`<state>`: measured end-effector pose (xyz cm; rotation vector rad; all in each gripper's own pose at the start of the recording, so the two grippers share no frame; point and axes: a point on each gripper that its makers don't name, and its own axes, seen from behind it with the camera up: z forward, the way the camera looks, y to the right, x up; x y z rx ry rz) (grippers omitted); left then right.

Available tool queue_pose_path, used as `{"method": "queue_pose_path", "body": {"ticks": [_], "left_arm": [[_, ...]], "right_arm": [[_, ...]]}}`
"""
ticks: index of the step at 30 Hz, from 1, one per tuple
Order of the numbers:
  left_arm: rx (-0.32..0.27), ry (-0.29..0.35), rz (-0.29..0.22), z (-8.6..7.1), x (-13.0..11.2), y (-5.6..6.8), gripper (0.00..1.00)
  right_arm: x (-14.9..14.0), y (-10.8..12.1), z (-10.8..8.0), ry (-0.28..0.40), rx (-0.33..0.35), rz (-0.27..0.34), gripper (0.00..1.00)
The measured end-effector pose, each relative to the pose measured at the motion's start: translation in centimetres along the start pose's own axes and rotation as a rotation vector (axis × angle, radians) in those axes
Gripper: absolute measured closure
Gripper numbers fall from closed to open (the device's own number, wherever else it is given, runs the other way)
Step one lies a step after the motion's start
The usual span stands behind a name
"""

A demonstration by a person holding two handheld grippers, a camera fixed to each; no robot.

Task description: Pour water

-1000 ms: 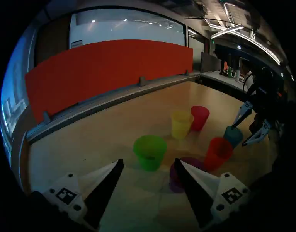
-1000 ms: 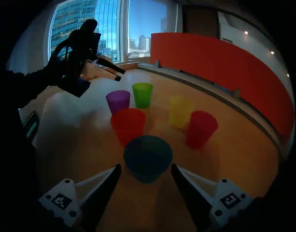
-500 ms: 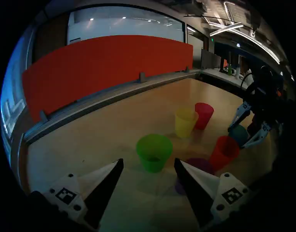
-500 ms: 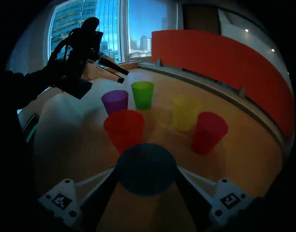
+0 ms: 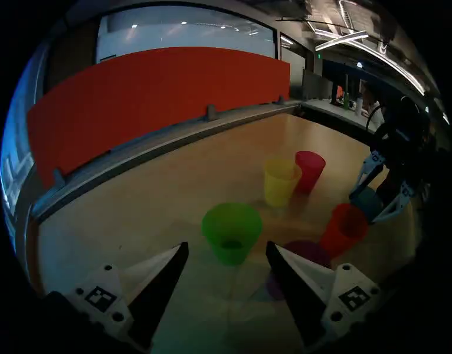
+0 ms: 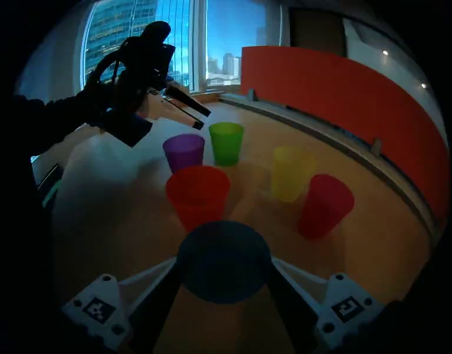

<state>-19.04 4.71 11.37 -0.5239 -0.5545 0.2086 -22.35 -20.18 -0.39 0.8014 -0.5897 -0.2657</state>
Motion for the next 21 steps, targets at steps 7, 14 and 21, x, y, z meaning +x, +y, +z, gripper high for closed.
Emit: {"method": "queue_pose_path", "body": {"ticks": [7, 14, 21], "left_arm": [[-0.016, -0.027, 0.005, 1.4, -0.5, 0.4, 0.02], [-0.023, -0.044, -0.010, 3.1, -0.4, 0.4, 0.02], [-0.028, -0.078, -0.005, 4.7, -0.8, 0.6, 0.02]], "right_arm": [[-0.3, 0.2, -0.5, -0.002, -0.003, -0.006, 0.09], [-0.3, 0.5, -0.9, 0.004, -0.007, -0.002, 0.09], [-0.3, 0.7, -1.0, 0.010, -0.003, 0.005, 0.09]]}}
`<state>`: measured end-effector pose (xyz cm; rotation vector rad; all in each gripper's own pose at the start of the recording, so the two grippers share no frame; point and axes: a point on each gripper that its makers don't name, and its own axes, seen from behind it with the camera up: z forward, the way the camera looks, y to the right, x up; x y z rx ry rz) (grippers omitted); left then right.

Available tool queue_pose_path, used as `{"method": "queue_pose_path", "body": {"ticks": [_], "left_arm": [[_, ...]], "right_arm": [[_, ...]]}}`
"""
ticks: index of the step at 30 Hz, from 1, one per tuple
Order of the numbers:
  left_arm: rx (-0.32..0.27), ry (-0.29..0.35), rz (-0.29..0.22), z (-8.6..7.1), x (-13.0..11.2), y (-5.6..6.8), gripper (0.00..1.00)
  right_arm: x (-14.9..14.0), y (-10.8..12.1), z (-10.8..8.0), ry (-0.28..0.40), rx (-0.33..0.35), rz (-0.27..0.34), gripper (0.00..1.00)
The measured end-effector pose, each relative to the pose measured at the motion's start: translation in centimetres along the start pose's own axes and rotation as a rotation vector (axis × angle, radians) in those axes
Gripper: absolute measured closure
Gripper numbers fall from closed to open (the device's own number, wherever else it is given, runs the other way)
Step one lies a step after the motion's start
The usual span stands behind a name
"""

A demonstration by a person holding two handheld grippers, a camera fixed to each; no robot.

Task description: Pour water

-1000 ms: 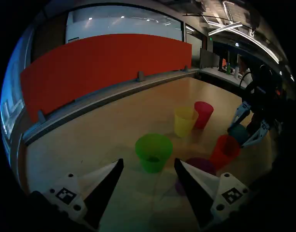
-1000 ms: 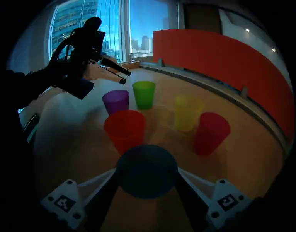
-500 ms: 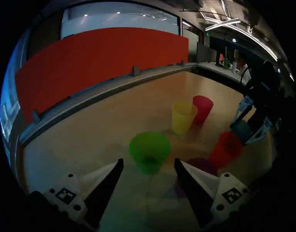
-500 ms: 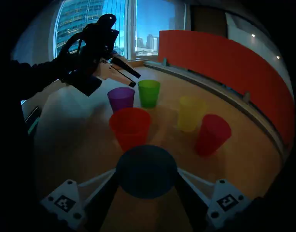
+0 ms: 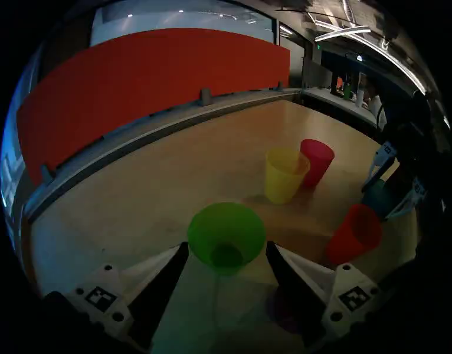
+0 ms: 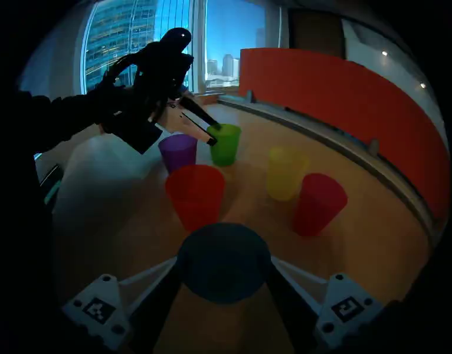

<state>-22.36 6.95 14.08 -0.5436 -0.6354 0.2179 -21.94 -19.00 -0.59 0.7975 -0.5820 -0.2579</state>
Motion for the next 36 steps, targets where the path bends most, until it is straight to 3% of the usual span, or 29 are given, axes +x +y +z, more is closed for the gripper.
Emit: {"method": "queue_pose_path", "body": {"ticks": [15, 21, 28, 36], "left_arm": [[0.001, -0.003, -0.033, 1.8, 0.8, 0.1, 0.02], [0.005, -0.001, -0.030, 1.8, 1.0, 0.1, 0.11], [-0.020, 0.027, -0.062, 1.0, 2.0, 0.5, 0.11], [-0.004, 0.098, -0.059, -1.9, 4.1, 0.6, 0.11]], "right_arm": [[-0.4, 0.7, -0.1, 0.005, -0.008, 0.017, 0.09], [-0.3, 0.8, -0.3, 0.011, -0.012, 0.019, 0.09], [0.5, 0.7, -0.8, 0.027, -0.019, 0.016, 0.09], [2.2, 0.6, -2.0, 0.059, -0.043, 0.004, 0.09]]}}
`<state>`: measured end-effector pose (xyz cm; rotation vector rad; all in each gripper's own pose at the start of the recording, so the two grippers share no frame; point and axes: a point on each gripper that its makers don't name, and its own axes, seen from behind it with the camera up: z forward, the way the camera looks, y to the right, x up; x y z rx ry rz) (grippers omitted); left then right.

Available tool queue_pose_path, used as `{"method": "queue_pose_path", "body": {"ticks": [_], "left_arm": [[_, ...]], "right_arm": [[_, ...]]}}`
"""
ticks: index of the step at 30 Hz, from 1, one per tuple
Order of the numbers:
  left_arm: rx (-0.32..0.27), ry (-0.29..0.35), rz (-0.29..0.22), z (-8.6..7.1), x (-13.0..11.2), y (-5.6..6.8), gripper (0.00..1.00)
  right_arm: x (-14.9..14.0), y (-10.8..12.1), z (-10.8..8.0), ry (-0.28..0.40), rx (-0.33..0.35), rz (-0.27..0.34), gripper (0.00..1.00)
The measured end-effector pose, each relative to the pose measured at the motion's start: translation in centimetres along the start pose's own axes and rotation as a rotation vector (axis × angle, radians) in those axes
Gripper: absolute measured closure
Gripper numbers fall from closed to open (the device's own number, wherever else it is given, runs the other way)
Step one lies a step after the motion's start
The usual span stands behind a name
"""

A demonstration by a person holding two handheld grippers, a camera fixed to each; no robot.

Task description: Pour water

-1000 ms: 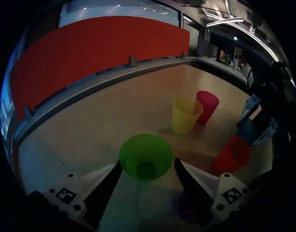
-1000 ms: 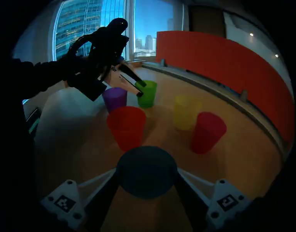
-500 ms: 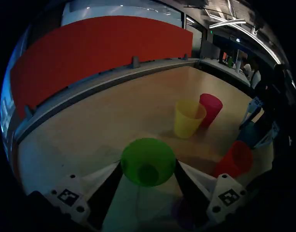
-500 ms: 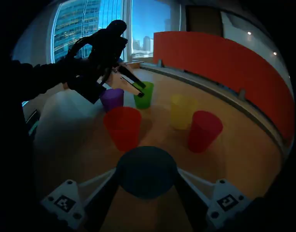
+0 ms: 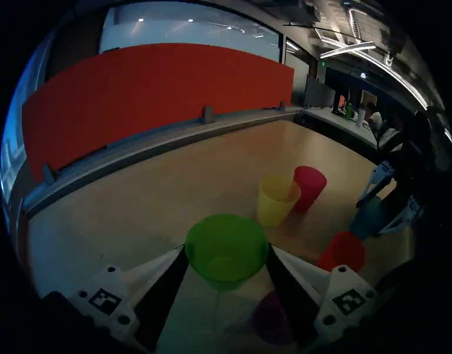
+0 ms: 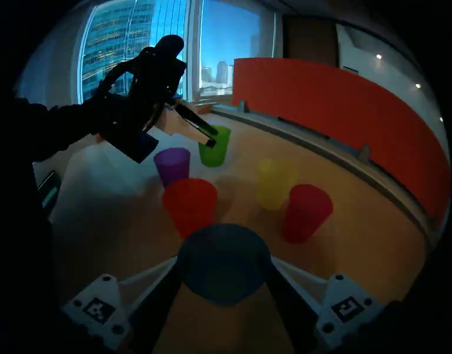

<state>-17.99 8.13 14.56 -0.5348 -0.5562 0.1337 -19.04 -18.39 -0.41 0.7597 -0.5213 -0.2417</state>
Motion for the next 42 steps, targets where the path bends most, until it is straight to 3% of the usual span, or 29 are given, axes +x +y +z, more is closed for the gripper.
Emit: {"method": "queue_pose_path", "body": {"ticks": [17, 24, 30, 42], "left_arm": [[0.063, 0.249, 0.050, -10.3, 6.2, 3.2, 0.11], [0.081, 0.329, 0.054, -13.5, 7.3, 4.9, 0.11], [0.087, 0.383, 0.057, -15.2, 7.7, 6.2, 0.12], [0.067, 0.447, 0.048, -16.5, 7.1, 9.0, 0.12]], "right_arm": [[6.6, -1.2, -3.4, 0.164, -0.056, 0.021, 0.09], [8.4, -2.0, -4.5, 0.220, -0.063, 0.025, 0.09], [9.7, -2.2, -5.1, 0.262, -0.076, 0.023, 0.09], [12.2, -2.7, -5.5, 0.355, -0.077, 0.022, 0.09]]}}
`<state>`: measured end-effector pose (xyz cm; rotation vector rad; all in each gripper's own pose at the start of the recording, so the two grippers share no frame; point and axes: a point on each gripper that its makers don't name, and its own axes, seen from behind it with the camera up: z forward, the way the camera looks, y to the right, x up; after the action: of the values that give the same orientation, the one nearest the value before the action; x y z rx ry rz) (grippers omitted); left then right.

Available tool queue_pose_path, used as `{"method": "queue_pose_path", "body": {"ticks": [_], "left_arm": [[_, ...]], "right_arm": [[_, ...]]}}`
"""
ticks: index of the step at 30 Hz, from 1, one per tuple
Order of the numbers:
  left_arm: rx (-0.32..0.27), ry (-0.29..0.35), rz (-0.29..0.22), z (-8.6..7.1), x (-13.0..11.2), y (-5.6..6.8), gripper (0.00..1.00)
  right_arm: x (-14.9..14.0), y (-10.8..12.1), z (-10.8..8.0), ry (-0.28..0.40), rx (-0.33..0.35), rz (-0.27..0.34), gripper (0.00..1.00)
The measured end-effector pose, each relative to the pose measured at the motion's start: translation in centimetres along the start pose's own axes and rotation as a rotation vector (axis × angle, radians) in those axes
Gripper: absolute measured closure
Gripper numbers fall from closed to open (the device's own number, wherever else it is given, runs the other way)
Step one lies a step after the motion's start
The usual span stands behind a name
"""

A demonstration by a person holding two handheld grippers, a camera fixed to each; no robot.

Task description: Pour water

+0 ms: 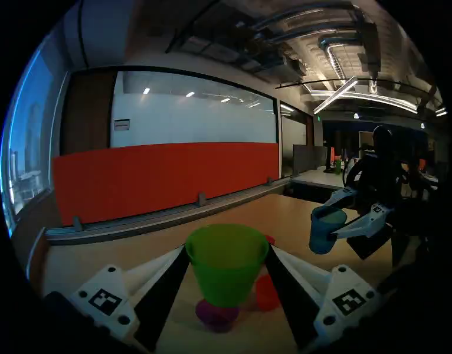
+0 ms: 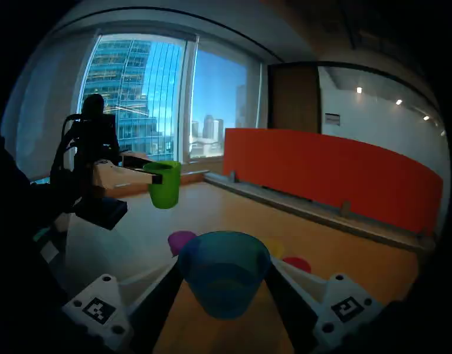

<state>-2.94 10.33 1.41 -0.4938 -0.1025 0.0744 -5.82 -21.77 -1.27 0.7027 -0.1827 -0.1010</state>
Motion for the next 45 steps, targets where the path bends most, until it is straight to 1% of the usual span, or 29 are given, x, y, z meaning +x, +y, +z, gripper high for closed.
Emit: {"method": "queue_pose_path", "body": {"ticks": [5, 12, 18, 30, 36, 45], "left_arm": [[-0.009, 0.017, -0.018, -0.3, 0.1, 0.6, 0.11], [-0.027, 0.063, -0.033, -0.7, 0.5, 1.7, 0.12], [-0.046, 0.093, -0.029, -1.0, 0.7, 2.7, 0.12], [-0.049, 0.089, -0.019, -1.6, 0.3, 2.9, 0.12], [-0.056, 0.083, -0.010, -1.6, -0.1, 3.1, 0.12], [-0.079, 0.071, -0.006, -1.2, -0.6, 4.2, 0.11]], "right_arm": [[0.8, 0.1, 0.3, 0.035, -0.007, -0.005, 0.09], [1.9, 0.8, 0.9, 0.078, -0.033, -0.010, 0.09], [2.8, 0.8, 1.3, 0.105, -0.033, 0.001, 0.09], [3.6, 0.7, 1.5, 0.113, -0.018, 0.003, 0.09], [4.6, 0.7, 1.5, 0.122, -0.017, -0.016, 0.09], [7.0, 0.4, 1.9, 0.141, 0.000, -0.053, 0.09]]}}
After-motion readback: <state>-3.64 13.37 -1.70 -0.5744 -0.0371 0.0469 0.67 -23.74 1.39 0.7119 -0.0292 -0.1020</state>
